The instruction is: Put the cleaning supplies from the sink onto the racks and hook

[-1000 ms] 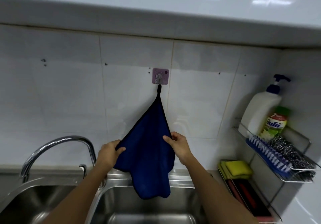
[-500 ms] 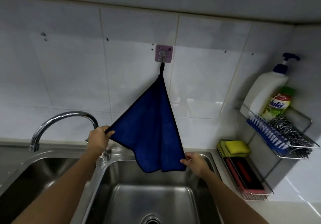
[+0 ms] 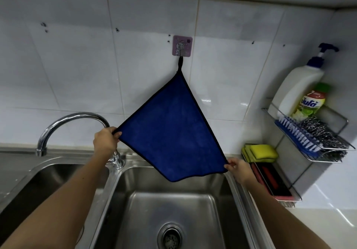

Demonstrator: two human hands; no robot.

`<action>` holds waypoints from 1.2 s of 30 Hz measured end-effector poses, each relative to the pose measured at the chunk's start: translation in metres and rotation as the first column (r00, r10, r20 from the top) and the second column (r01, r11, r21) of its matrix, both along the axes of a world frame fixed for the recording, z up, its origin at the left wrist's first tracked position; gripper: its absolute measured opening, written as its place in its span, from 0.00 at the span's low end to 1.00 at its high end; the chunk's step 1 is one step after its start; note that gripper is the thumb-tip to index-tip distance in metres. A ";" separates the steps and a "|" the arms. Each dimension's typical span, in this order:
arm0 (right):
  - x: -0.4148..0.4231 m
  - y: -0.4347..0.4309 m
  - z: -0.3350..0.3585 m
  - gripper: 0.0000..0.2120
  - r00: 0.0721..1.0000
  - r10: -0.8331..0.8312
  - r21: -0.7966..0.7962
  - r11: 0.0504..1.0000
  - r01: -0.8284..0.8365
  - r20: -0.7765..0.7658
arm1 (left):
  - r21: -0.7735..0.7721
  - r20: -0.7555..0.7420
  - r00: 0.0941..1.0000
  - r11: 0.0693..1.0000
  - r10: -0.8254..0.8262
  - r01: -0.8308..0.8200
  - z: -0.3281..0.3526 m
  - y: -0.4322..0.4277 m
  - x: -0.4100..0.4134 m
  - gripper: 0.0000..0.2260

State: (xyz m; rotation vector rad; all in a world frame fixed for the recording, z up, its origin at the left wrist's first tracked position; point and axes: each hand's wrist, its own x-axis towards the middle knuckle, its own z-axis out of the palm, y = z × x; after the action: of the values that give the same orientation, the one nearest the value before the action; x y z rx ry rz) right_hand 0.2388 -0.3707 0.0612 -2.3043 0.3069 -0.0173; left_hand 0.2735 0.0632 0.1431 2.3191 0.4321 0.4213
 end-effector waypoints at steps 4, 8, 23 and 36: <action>-0.003 -0.008 0.004 0.09 1.000 -0.009 0.008 1.000 0.009 -0.021 | 0.051 -0.004 1.000 0.999 0.007 -0.007 0.001 0.002 0.001 0.10; -0.004 -0.013 0.007 0.12 0.999 -0.014 -0.019 1.000 0.013 -0.039 | 0.086 -0.017 1.000 0.996 0.001 0.001 0.003 0.003 0.001 0.10; -0.004 -0.010 0.013 0.03 0.996 -0.035 -0.059 0.998 0.030 -0.083 | 0.124 -0.059 0.998 0.992 -0.021 0.029 0.001 -0.004 -0.006 0.10; 0.051 0.072 0.098 0.26 0.996 -0.092 -0.192 0.977 0.093 0.012 | 0.380 -0.255 0.954 0.892 -0.155 0.246 0.047 -0.057 0.015 0.22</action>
State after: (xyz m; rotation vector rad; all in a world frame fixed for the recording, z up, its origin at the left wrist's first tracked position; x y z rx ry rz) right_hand 0.2901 -0.2988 0.1588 -2.4793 0.4268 -0.1018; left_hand 0.2888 0.0062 0.1906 2.8020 0.2133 0.1613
